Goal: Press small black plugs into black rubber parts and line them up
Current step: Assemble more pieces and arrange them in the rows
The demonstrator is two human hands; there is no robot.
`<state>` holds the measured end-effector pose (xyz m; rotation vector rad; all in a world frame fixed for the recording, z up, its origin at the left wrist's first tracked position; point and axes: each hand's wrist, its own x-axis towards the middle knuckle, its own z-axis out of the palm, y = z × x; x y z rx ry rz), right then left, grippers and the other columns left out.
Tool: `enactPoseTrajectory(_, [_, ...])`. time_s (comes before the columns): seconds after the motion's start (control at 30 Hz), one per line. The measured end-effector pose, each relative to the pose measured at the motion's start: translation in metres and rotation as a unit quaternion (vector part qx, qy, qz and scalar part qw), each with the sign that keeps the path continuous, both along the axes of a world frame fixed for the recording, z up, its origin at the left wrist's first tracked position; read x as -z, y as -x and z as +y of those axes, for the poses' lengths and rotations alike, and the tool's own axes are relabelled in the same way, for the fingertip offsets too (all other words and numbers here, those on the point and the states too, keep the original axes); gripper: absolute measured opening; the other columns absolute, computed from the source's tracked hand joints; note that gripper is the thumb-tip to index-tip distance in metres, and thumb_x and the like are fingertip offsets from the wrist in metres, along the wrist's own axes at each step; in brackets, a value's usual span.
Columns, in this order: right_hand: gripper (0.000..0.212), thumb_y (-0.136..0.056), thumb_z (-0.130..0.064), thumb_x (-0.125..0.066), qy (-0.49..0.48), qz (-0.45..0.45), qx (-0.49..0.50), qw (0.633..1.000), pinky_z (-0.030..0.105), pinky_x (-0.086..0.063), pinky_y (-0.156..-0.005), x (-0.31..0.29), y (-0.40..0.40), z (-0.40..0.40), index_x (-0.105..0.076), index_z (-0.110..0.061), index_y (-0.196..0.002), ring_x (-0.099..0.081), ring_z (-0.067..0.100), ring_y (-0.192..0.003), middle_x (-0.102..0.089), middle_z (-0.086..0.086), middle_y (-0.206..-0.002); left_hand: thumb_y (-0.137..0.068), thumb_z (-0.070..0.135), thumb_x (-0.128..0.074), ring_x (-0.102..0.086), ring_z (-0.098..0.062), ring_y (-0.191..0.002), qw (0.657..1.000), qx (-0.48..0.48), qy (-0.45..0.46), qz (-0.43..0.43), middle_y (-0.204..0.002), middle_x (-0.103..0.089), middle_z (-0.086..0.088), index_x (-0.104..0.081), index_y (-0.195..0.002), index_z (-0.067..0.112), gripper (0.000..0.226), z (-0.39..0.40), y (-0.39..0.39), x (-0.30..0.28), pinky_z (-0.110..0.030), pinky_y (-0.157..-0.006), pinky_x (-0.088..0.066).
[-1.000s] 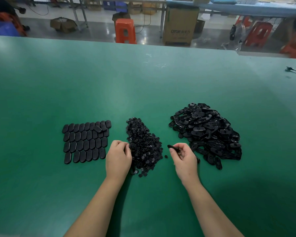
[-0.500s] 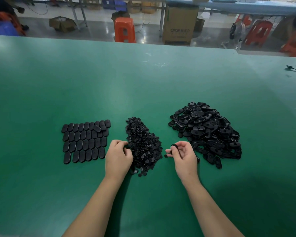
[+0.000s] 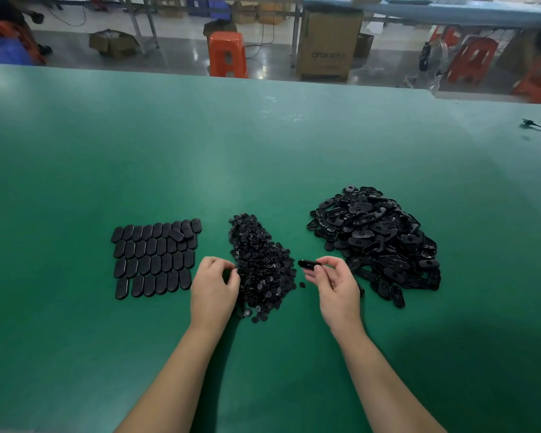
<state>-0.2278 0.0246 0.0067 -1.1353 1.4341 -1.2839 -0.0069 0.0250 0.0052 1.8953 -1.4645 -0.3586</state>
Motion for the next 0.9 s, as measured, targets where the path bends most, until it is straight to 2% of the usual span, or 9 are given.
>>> enactPoseTrajectory(0.2, [0.007, -0.105, -0.011, -0.052, 0.004, -0.009, -0.003, 1.0, 0.044, -0.061, -0.085, 0.002, 0.0, -0.001, -0.055, -0.017, -0.107, -0.076, 0.018, -0.089, -0.079, -0.002, -0.098, -0.09, 0.013, -0.064, -0.055, -0.004, -0.073, 0.999, 0.004, 0.025, 0.044, -0.08, -0.059, 0.011, -0.062, -0.082, 0.023, 0.012, 0.002, -0.001, -0.005, -0.019, -0.062, -0.039])
enactPoseTrajectory(0.37, [0.024, -0.105, -0.012, -0.053, 0.0, 0.001, -0.009, 1.0, 0.034, -0.061, -0.081, 0.005, 0.0, -0.002, -0.061, -0.026, -0.122, -0.076, 0.016, -0.09, -0.078, -0.006, -0.099, -0.092, 0.015, -0.065, -0.058, -0.009, -0.068, 0.987, -0.012, 0.05, 0.151, -0.075, -0.065, 0.013, -0.063, -0.082, 0.031, 0.019, 0.003, -0.002, -0.006, -0.018, -0.059, -0.044])
enactPoseTrajectory(0.57, [0.028, -0.104, -0.009, -0.052, 0.003, 0.019, -0.012, 1.0, 0.027, -0.06, -0.07, 0.003, -0.002, -0.002, -0.067, -0.032, -0.108, -0.073, 0.015, -0.081, -0.077, -0.007, -0.095, -0.089, 0.014, -0.07, -0.053, -0.004, -0.058, 0.977, -0.016, 0.052, 0.208, -0.071, -0.066, 0.009, -0.069, -0.085, 0.03, 0.017, 0.001, -0.002, -0.007, -0.014, -0.057, -0.043])
enactPoseTrajectory(0.67, [0.027, -0.104, -0.009, -0.053, -0.003, 0.026, -0.01, 1.0, 0.026, -0.059, -0.068, 0.002, -0.002, -0.003, -0.066, -0.032, -0.106, -0.071, 0.013, -0.075, -0.076, -0.007, -0.093, -0.09, 0.01, -0.071, -0.056, -0.006, -0.06, 0.938, -0.057, 0.034, 0.34, -0.072, -0.07, 0.007, -0.073, -0.088, 0.025, 0.015, -0.005, 0.0, -0.013, -0.022, -0.06, -0.048])
enactPoseTrajectory(0.73, [0.026, -0.104, -0.009, -0.053, -0.005, 0.031, -0.009, 0.999, 0.026, -0.059, -0.067, 0.002, -0.003, -0.004, -0.067, -0.032, -0.106, -0.07, 0.012, -0.074, -0.076, -0.007, -0.091, -0.091, 0.01, -0.071, -0.052, -0.009, -0.055, 0.914, -0.058, 0.028, 0.401, -0.067, -0.067, 0.007, -0.074, -0.091, 0.02, 0.011, -0.008, 0.005, -0.021, -0.021, -0.052, -0.046])
enactPoseTrajectory(0.9, [0.025, -0.104, -0.01, -0.053, -0.006, 0.031, -0.006, 0.999, 0.027, -0.059, -0.066, 0.002, -0.002, -0.002, -0.067, -0.03, -0.108, -0.069, 0.012, -0.072, -0.076, -0.007, -0.092, -0.092, 0.006, -0.069, -0.044, -0.011, -0.049, 0.891, -0.025, 0.027, 0.453, -0.062, -0.059, 0.004, -0.072, -0.091, 0.014, 0.008, -0.009, 0.02, -0.037, -0.022, -0.045, -0.041])
